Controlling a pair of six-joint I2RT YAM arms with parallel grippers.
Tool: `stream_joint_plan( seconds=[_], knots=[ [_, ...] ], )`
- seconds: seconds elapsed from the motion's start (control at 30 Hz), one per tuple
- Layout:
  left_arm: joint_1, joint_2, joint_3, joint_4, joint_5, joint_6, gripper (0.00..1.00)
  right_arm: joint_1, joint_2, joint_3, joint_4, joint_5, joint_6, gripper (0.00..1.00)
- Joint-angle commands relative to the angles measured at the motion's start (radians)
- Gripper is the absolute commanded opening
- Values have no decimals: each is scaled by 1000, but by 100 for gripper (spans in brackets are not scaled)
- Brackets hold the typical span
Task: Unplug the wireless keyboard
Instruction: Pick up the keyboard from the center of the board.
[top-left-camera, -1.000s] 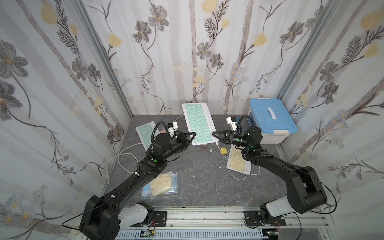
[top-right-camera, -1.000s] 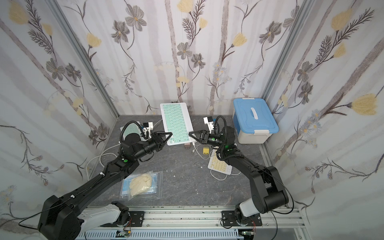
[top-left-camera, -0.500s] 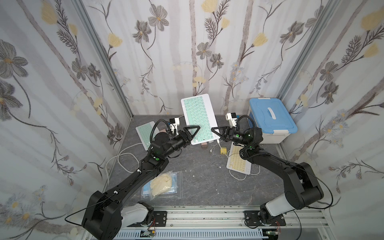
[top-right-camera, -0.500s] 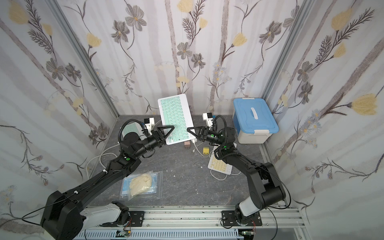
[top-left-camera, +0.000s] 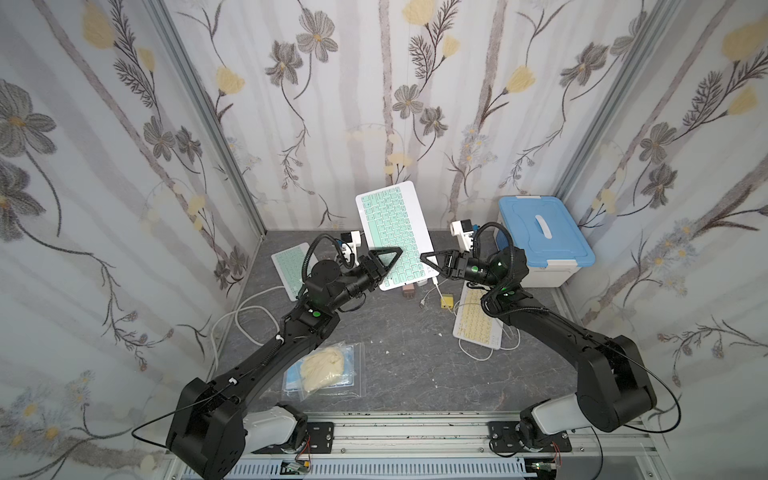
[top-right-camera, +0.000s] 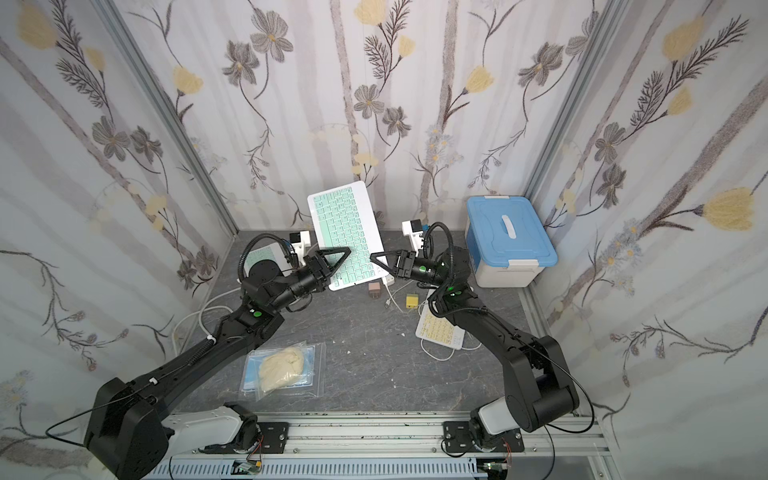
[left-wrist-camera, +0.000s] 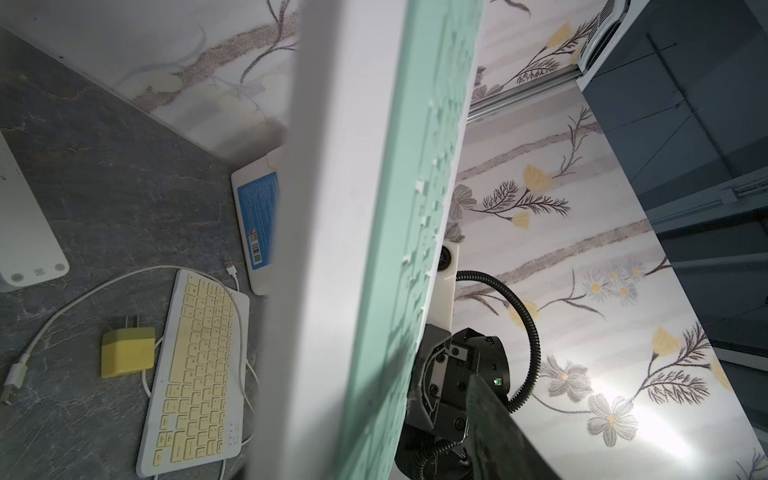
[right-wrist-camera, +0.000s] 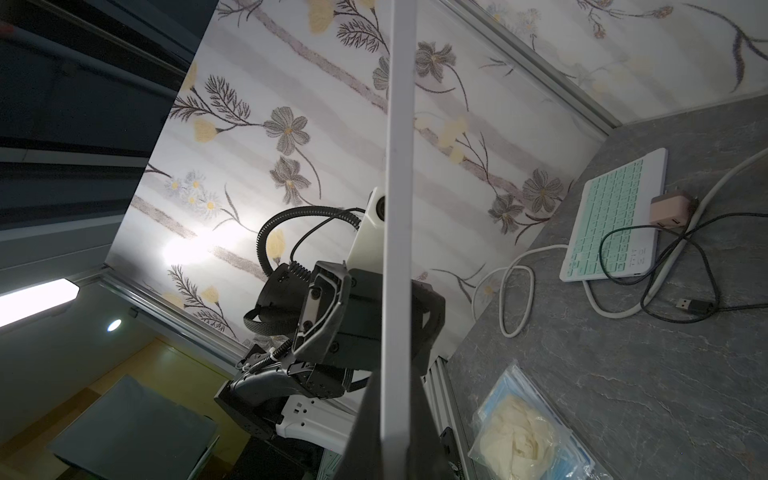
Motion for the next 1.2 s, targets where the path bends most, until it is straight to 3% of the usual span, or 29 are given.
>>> stream_joint_plan(
  seconds=[0.0,0.13,0.23,0.33,0.47,0.7,0.8,0.93,1.07,1.17],
  knots=[
    [2,0,13,27,-17,13,0,-3,-8,12,-11,-8,-58,0],
    [3,-6,41,-4,-27,40,0,-19,-24,-6,-11,-7,-58,27],
    [2,-15,52,-10,-49,50,0,-40,-69,-41,-10,-7,-65,55],
    [2,-25,56,-30,-78,62,0,-57,-110,-86,-7,2,-80,65],
    [2,-22,62,-36,-85,63,0,-57,-144,-139,-6,-1,-92,63],
    [2,-12,83,-54,-80,44,0,-48,-144,-200,29,-5,-103,44],
    [2,-12,90,-67,-82,47,0,-27,-144,-200,35,-8,-104,43],
    [2,-2,105,-85,-72,47,0,-16,-143,-200,49,-6,-87,45],
    [3,6,105,-85,-62,40,0,-29,-126,-171,57,8,-57,58],
    [2,5,103,-84,-57,35,0,-37,-94,-131,74,9,-35,62]
  ],
)
